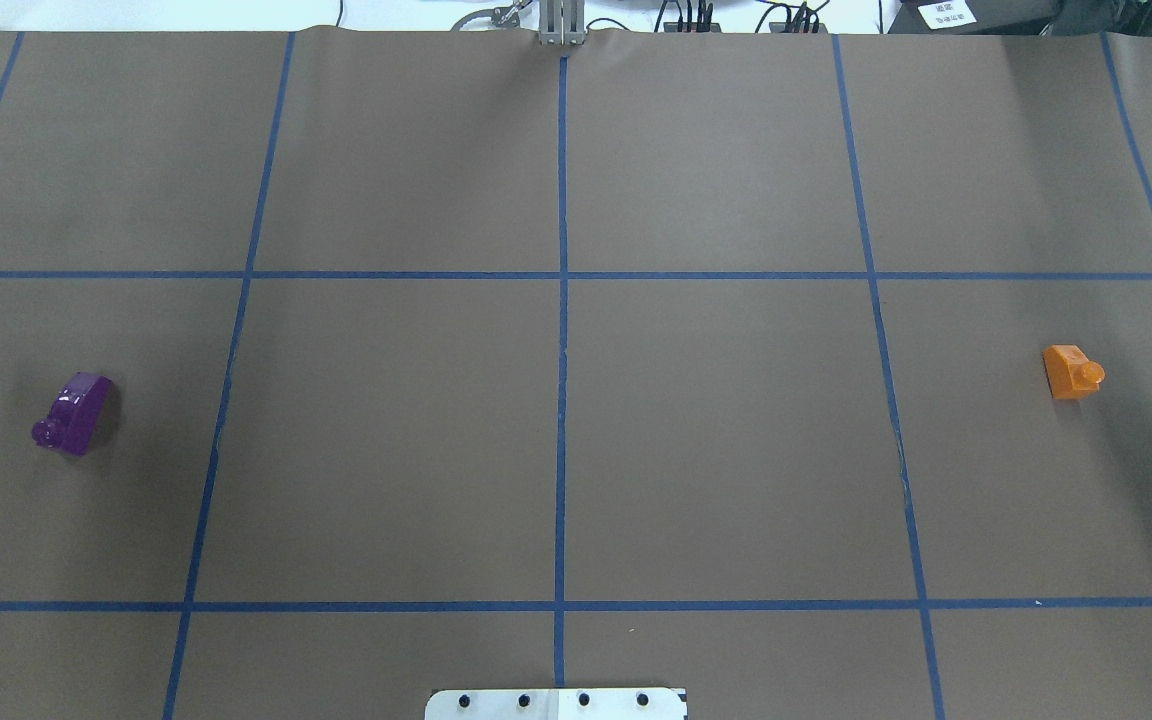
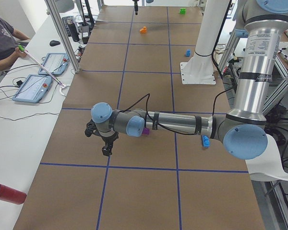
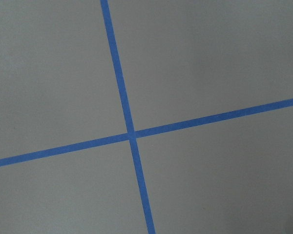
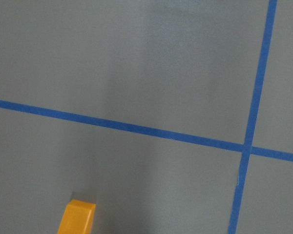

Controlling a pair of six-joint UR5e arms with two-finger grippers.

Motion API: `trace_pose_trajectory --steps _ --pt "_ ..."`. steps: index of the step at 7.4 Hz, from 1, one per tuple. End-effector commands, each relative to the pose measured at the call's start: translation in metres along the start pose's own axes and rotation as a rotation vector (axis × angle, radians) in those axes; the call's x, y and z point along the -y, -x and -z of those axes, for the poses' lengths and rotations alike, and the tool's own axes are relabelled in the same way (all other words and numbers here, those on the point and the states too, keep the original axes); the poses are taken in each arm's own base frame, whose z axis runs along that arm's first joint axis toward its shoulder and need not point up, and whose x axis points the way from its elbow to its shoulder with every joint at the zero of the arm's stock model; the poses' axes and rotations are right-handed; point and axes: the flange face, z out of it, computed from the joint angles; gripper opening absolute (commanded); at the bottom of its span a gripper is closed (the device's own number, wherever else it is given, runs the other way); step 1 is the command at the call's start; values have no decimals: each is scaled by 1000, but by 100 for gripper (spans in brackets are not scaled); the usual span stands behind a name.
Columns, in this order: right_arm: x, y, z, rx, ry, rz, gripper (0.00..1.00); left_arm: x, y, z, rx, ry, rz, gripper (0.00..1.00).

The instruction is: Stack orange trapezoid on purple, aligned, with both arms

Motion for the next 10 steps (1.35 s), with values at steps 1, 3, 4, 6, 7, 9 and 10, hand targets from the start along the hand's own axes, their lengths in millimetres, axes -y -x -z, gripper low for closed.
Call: trace_pose_trajectory --steps 1,3,4,6,7,9,10 --pt "-5 -3 -8 2 -5 13 100 4 -49 -22 -65 0 44 100" --pt "-4 1 -15 4 8 25 100 8 -103 -28 -50 -1 18 100" --pt "-3 3 -16 5 10 35 100 7 -131 -38 -47 12 63 100" --pt "-4 7 -21 5 15 47 100 -16 -158 -77 -20 84 184 100" --pt "-4 11 -25 7 22 57 100 -22 -174 -95 -14 115 168 100" --pt "-4 17 -33 7 37 67 100 -32 -194 -120 14 147 131 100" --pt "-5 19 -36 9 43 70 100 -35 -201 -127 12 156 111 100"
